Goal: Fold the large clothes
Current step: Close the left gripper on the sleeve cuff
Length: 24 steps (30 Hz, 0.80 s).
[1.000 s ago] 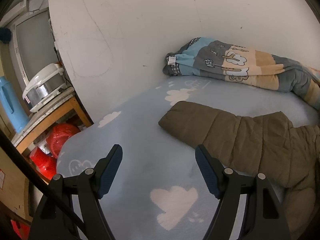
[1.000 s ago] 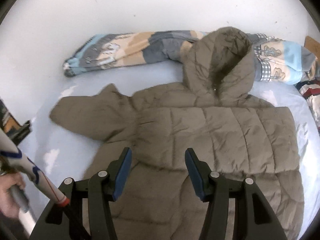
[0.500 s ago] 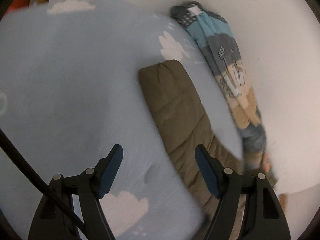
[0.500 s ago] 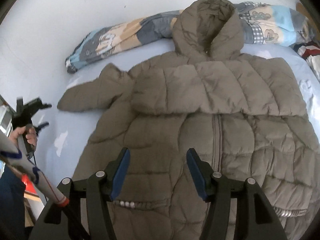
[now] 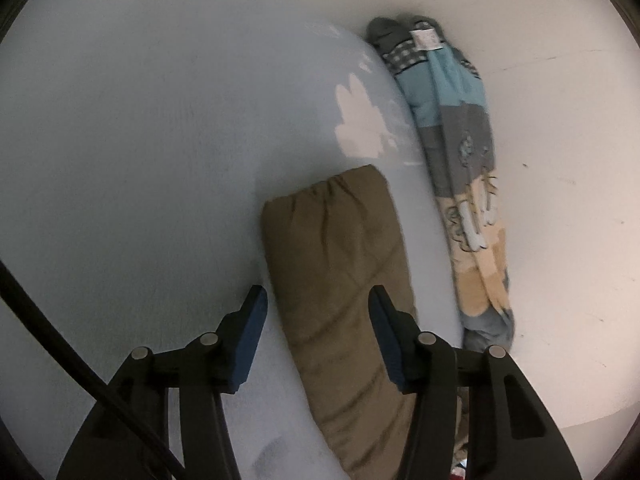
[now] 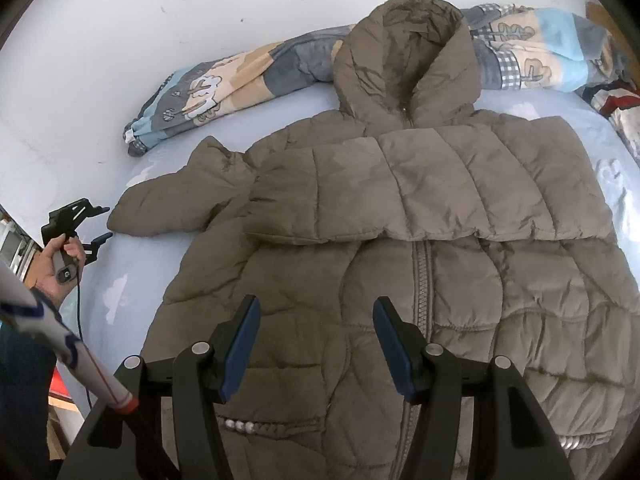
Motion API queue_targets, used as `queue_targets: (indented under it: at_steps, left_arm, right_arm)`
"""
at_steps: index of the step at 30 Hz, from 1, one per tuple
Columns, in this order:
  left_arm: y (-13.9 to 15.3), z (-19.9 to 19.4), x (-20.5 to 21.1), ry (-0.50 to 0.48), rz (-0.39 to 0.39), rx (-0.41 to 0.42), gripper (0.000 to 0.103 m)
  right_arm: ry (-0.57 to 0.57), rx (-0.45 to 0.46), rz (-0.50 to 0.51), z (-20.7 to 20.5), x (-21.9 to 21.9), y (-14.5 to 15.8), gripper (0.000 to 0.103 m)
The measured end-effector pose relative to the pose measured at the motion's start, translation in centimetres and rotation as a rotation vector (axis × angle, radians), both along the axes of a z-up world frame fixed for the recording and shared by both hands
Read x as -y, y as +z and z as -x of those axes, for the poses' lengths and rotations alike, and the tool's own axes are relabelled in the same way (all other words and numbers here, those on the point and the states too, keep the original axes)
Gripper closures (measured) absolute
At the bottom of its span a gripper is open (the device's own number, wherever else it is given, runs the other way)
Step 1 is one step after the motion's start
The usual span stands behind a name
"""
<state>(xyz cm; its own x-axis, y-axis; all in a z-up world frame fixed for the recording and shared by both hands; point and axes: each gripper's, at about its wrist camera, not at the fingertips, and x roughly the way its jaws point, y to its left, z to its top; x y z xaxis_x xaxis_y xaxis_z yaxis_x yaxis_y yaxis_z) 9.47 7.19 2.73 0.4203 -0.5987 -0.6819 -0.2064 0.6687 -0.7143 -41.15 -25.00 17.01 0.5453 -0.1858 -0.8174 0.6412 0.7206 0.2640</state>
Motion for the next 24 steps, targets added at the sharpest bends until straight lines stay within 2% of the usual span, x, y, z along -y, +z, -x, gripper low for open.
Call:
queue_targets:
  at_steps: [3,4,7,9,13,24]
  left_arm:
    - [-0.7,-0.8,0.9,-0.013,-0.036,0.020,0.052]
    - [-0.6,-0.9,1.2,-0.018,-0.059,0.036,0.064]
    - [0.3,-0.8,2.4,-0.039,-0.154,0.094,0.084]
    - [1.3,-0.1,2.8,-0.049,-0.187,0.139,0.088]
    - [4.4,1.2,3.9,-0.083,-0.243,0.240,0.089]
    - [15.2,6.6,6.8,-0.182,-0.244,0.428,0.089]
  right_arm:
    - [-0.002,-0.002,-0.004,0.0,0.2,-0.3,0.040]
    - [-0.001,-0.002,-0.004,-0.1,0.2,-0.4,0.040]
    - [-0.003,-0.007,-0.001,-0.1,0.3,-0.6,0.040]
    - [-0.009,-0.010,-0.005,-0.1,0.5,-0.8,0.040]
    - [-0.036,-0.002,-0.006,0.3,0.9,-0.7,0.040]
    - [-0.167,0.017,0.019,3.4,3.7,0.9,0.040]
